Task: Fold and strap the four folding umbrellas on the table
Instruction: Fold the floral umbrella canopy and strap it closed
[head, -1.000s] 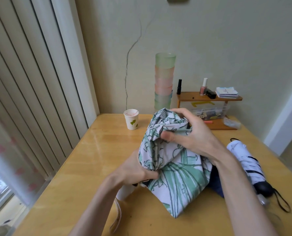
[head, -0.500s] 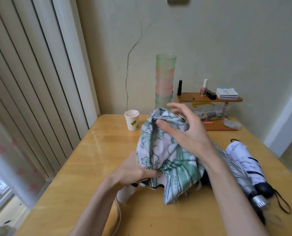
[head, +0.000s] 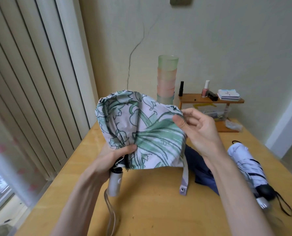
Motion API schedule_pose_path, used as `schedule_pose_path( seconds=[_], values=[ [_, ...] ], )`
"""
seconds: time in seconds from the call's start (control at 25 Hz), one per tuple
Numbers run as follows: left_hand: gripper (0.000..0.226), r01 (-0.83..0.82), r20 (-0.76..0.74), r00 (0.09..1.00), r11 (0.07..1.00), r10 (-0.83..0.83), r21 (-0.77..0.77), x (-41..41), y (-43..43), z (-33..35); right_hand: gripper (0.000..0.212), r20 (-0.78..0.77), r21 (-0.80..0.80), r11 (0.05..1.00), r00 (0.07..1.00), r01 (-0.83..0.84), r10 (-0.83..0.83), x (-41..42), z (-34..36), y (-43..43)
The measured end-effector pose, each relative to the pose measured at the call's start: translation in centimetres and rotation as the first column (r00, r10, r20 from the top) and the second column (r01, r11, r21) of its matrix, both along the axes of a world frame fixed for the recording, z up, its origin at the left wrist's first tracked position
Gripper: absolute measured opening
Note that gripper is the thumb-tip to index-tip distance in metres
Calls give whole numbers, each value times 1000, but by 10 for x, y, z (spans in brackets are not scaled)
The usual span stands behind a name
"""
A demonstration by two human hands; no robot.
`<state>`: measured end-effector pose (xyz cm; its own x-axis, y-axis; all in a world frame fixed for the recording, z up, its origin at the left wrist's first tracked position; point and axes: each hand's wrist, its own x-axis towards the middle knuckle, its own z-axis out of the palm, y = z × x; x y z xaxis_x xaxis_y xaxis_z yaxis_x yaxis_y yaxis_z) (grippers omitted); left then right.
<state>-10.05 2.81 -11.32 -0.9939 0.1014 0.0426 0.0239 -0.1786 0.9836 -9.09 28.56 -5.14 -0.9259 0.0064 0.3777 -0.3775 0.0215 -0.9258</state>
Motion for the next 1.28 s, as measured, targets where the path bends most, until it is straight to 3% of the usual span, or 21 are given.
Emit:
schedule_pose_path(
  seconds=[0.12,0.2,0.28,0.4,0.52,0.6,0.72,0.8,0.88,1.04,1.16,1.28],
  values=[
    [53,-121,57,991,991,117,64,-3,4,5,95,53,248,953,985,-175,167,2,0,13],
    [47,-178,91,981,978,169,105,-4,5,7,114,73,439,867,971,-235,226,3,-3,9],
    [39,-200,105,976,973,188,113,-4,4,8,98,-48,456,877,980,-150,192,-1,-11,-3],
    [25,-208,124,973,971,193,115,-2,2,11,53,-227,292,946,971,140,-74,-15,-24,-14],
    [11,-213,132,971,969,197,121,-1,0,14,52,-380,295,839,861,458,-337,-20,-32,-11],
    [6,-208,134,972,970,191,126,0,-1,16,53,-454,273,792,799,547,-395,-17,-34,-15],
    [5,-197,133,975,971,179,135,1,-2,20,36,-256,218,917,926,334,-276,-18,-32,-19],
    [7,-191,122,977,971,174,145,2,-5,21,24,-169,226,941,961,253,-218,-21,-32,-18],
    [8,-197,117,977,969,181,149,1,-8,21,28,-183,187,926,938,327,-294,-21,-33,-13],
    [7,-230,122,969,963,214,140,-1,-9,13,29,-409,278,821,835,499,-368,-19,-37,-12],
    [11,-220,96,974,963,207,156,-2,-11,11,25,-354,281,882,895,379,-272,-19,-34,-11],
    [27,-219,23,976,964,218,148,-3,-15,9,36,-214,347,918,969,192,-122,-17,-28,-6]
  ],
)
